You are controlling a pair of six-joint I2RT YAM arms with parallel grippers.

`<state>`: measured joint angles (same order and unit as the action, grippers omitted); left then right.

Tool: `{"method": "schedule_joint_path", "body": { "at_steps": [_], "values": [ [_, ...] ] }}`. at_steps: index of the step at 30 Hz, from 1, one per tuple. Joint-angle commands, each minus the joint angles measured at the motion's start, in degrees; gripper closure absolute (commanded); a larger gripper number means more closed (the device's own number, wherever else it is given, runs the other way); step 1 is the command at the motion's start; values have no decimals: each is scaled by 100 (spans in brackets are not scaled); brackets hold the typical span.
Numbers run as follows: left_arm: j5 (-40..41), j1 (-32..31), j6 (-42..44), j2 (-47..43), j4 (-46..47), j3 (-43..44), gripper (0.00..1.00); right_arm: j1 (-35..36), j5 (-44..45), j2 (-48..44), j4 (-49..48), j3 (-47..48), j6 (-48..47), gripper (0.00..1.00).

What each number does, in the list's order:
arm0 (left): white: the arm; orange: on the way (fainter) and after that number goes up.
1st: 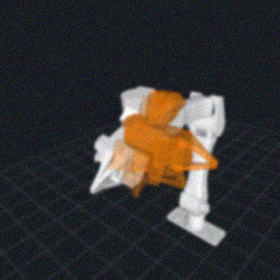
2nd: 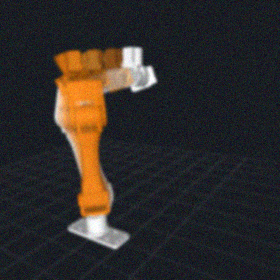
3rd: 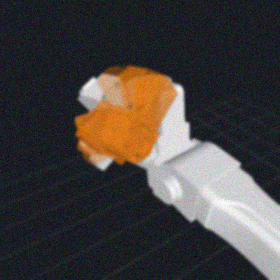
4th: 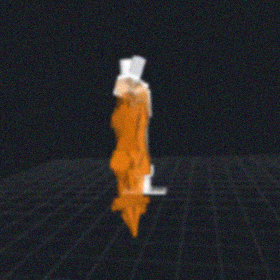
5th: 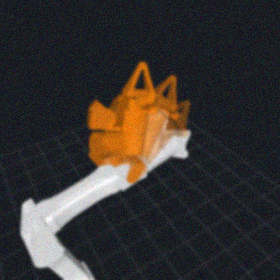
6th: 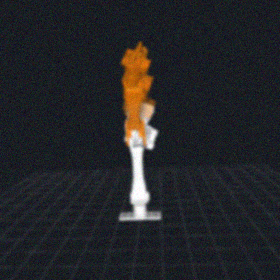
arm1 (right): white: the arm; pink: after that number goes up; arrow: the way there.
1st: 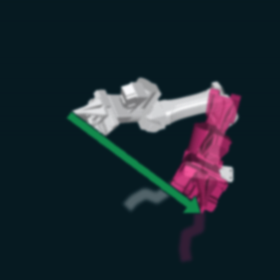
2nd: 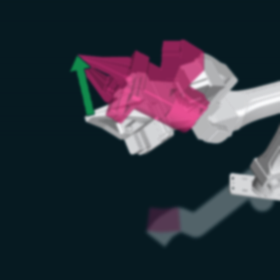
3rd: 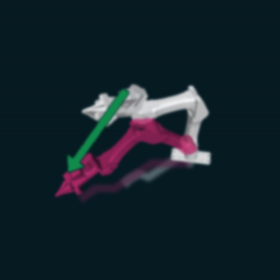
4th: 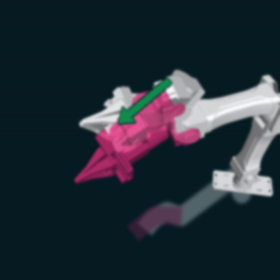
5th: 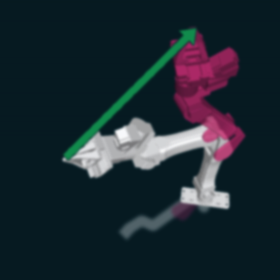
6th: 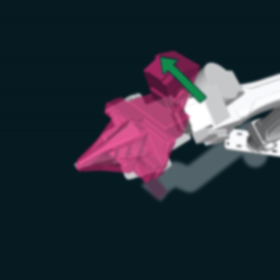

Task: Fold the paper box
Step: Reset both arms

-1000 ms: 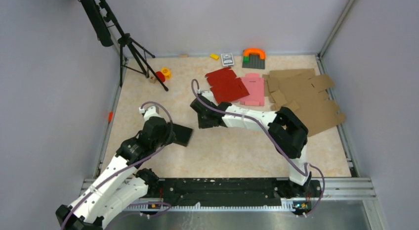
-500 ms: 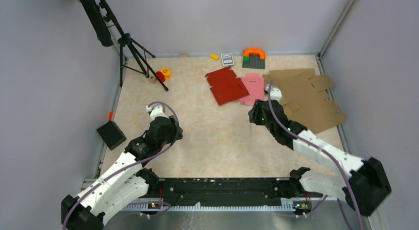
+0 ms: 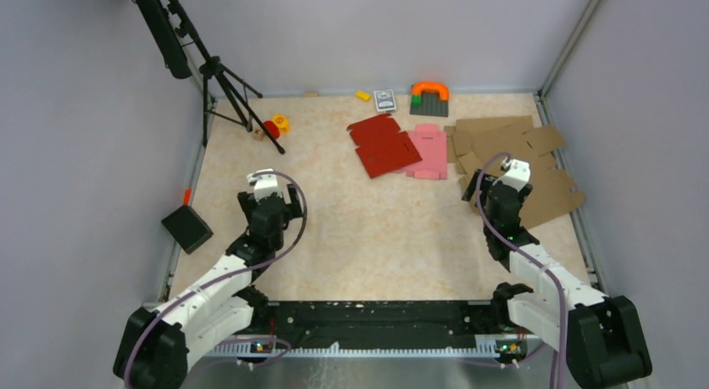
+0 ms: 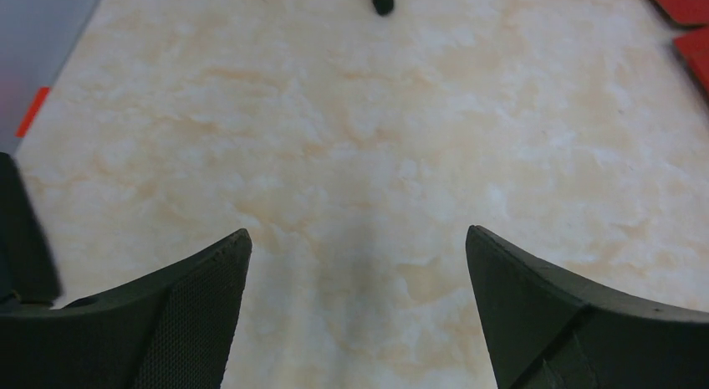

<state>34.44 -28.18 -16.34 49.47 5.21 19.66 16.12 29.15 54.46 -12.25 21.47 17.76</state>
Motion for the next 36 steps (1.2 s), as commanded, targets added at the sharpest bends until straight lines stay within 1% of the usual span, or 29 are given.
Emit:
{"method": "schedule_joint_path", "body": {
  "at_steps": [1, 4, 7, 9, 10, 11, 13, 14, 15, 16, 17, 18, 19, 20, 21, 22, 23, 24, 25, 26, 27, 28, 30, 36],
  "values": [
    [-117, 780, 911, 30, 1500, -116, 6, -427, -615, -14, -2058, -699, -668, 7],
    [-778, 1324, 1272, 144, 2668, -676, 8, -466, -680, 72, -3374, -1170, -1510, 6],
    [-1157, 1906, 1069, 617, 3147, -764, 7, -578, -847, 512, -3776, -1243, -1588, 6],
    [-1472, 2330, 916, 1091, 3567, -756, 8, -579, -728, 1092, -4605, -1351, -1735, 5],
    [-1627, 2512, 873, 1380, 3990, -778, 9, -581, -569, 1446, -5083, -1404, -1927, 5],
    [-1781, 2664, 856, 1622, 4210, -714, 9, -578, -376, 1796, -5458, -1423, -1969, 5],
    [-1952, 2772, 847, 2030, 4210, -464, 10, -591, -50, 2602, -6486, -1547, -1999, 5],
    [-1986, 2774, 906, 2217, 4421, -396, 10, -599, 3, 2728, -6834, -1586, -2042, 7],
    [-2012, 2774, 1001, 2385, 4549, -305, 10, -645, -72, 2613, -6647, -1593, -1939, 13],
    [-1997, 2849, 1055, 2496, 4450, -174, 10, -768, -313, 2505, -6389, -1618, -1834, 19],
    [-2089, 2916, 1165, 2577, 4342, -60, 12, -904, -678, 2588, -6500, -1679, -1822, 21],
    [-2294, 2923, 1231, 2687, 4293, -33, 12, -1012, -931, 2899, -6929, -1738, -1820, 21],
    [-2399, 2930, 1288, 2939, 4854, -141, 12, -1045, -970, 3122, -7410, -1750, -1844, 23],
    [-2575, 2949, 1368, 3258, 5407, -259, 11, -1043, -1127, 2939, -7124, -1722, -1827, 23],
    [-2658, 2946, 1525, 3568, 5990, -326, 12, -1052, -1497, 2748, -6460, -1603, -1852, 23],
    [-2710, 2951, 1527, 3528, 5758, -282, 11, -1077, -1687, 2827, -6361, -1455, -1939, 28],
    [-2694, 2950, 1434, 3338, 5140, -144, 9, -1084, -1774, 2961, -6156, -1252, -1988, 31],
    [-2715, 2959, 1391, 3293, 4862, -52, 9, -1175, -1936, 2857, -5778, -1158, -1903, 32],
    [-2683, 2967, 1450, 3386, 5226, -137, 2, -1252, -1945, 2835, -5675, -1099, -1846, 32],
    [-2661, 2969, 1477, 3477, 5631, -251, 1, -1259, -1911, 2918, -5791, -1083, -1827, 18],
    [-2673, 2965, 1498, 3515, 5831, -311, 1, -1268, -1895, 2900, -5738, -1098, -1822, 3],
    [-2718, 2962, 1498, 3487, 5703, -288, 1, -1261, -1894, 2873, -5665, -1076, -1820, 1],
    [-2723, 2968, 1454, 3451, 5486, -212, 1, -1266, -1883, 2918, -5801, -1103, -1821, 1],
    [-2723, 2969, 1471, 3474, 5567, -227, 1, -1263, -1884, 2911, -5778, -1097, -1820, 1]
  ]
}}
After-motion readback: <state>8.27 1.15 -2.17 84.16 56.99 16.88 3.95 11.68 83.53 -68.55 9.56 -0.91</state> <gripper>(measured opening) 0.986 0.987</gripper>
